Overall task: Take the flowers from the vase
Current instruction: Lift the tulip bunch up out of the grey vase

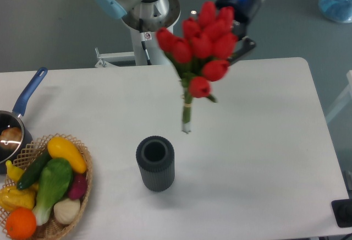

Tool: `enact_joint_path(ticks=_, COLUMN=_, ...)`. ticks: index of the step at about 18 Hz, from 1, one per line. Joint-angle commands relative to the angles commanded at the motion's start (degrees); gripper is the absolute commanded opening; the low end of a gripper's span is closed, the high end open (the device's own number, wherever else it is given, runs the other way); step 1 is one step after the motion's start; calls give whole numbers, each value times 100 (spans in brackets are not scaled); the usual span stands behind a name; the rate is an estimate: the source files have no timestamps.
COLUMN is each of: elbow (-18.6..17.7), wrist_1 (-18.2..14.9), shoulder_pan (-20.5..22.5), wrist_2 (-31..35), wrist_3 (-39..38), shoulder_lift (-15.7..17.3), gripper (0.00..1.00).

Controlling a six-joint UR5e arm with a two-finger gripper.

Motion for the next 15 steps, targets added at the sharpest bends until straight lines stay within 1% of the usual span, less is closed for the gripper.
enact_joint_path(ticks=3, elbow=106, wrist_1=-17, shoulder_pan=44, wrist_2=0, wrist_3=-44, shoulder_lift=-27, gripper=37)
enact_joint_path(ticks=8, elbow=62, wrist_1=-9, shoulder_pan=97, wrist_2=-35, wrist_3=-44, shoulder_lift=-27, gripper=37)
enact_joint_path(ticks=10, elbow=-52, wrist_1=9, shoulder_pan=123, wrist_2=-35, wrist_3=0, shoulder_lift=-10, gripper=37)
enact_joint_path(ticks=15, elbow=-17, wrist_1=0, shoulder_pan=150, wrist_2=-35, wrist_3=-17, shoulder_lift=-10, gripper=37)
